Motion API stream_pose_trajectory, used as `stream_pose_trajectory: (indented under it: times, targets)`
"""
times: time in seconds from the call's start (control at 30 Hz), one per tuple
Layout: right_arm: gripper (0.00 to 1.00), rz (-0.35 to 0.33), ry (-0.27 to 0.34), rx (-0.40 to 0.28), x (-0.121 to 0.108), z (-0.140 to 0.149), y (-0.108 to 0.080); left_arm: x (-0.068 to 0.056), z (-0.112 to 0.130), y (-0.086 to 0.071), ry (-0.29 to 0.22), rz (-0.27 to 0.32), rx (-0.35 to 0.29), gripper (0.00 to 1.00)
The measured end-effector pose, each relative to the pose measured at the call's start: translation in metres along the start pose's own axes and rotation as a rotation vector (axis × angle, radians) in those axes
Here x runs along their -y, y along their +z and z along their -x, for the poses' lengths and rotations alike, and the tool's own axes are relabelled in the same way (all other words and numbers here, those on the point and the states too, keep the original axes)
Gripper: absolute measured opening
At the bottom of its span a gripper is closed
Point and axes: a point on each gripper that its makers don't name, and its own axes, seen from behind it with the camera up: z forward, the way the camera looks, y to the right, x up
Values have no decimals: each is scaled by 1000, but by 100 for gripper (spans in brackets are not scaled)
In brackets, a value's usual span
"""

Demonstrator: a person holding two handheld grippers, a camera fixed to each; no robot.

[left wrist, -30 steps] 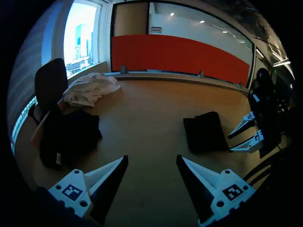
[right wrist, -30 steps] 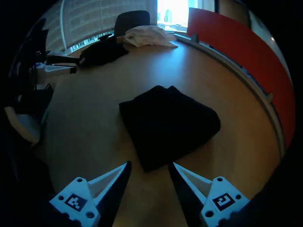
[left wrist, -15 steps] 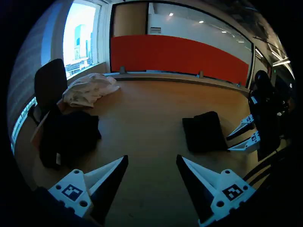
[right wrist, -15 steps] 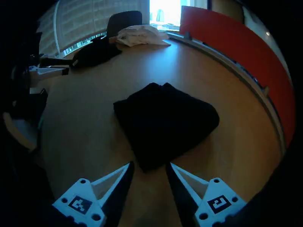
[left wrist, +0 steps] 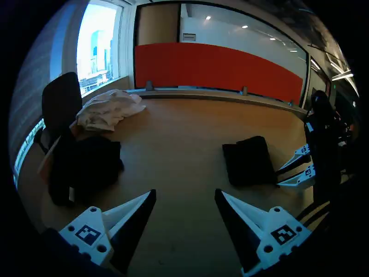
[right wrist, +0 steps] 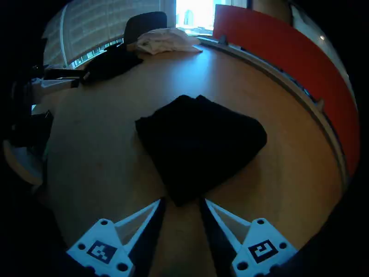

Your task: Fold towel

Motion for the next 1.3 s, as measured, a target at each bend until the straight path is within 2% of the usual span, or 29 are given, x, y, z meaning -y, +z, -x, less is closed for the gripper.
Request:
stream_pose_trajectory:
  times: [0.23, 0.43, 0.5, 0.93, 1.3]
  targets:
    - [33, 6, 43, -10, 2, -1, 3, -1, 0, 1, 1, 4, 0, 94]
    - [9, 16, 69, -19, 2, -1, 3, -2, -1, 1, 3, 7, -1, 94]
    - [6, 17, 79, -23, 1, -1, 3, -1, -1, 1, 3, 6, 0, 94]
    - [5, 31, 92, -56, -8, -8, -6, -4, 0, 2, 4, 11, 2, 94]
    - [5, 55, 57, -128, -24, -42, -38, -5, -6, 3, 7, 15, -6, 94]
